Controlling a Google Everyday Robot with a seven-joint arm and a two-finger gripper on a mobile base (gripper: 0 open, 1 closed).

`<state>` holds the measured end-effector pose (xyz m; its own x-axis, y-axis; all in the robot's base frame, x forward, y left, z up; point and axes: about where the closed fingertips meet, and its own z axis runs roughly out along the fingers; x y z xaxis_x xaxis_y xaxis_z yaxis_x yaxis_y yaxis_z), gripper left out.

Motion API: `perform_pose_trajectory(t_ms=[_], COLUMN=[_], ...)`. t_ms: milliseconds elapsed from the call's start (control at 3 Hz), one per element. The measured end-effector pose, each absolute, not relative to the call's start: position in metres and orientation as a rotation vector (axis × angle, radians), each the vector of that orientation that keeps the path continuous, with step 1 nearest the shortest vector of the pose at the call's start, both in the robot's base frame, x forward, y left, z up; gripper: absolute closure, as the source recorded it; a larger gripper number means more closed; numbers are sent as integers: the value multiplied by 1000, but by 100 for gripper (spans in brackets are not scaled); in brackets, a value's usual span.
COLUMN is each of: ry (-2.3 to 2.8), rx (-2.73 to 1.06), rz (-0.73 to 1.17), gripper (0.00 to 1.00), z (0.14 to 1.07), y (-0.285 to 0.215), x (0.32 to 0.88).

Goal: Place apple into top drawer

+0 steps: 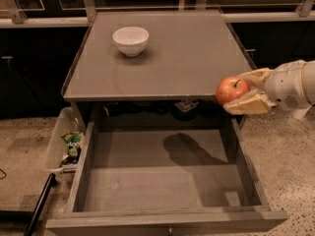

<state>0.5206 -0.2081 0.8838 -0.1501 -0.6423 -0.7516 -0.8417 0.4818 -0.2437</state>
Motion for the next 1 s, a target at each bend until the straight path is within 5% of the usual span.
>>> perform_pose_trajectory(t_ms=[1000], ry=[1801], rx=[-1444], rz=[307], gripper=[100], z=[796], y=[-146], x=[426])
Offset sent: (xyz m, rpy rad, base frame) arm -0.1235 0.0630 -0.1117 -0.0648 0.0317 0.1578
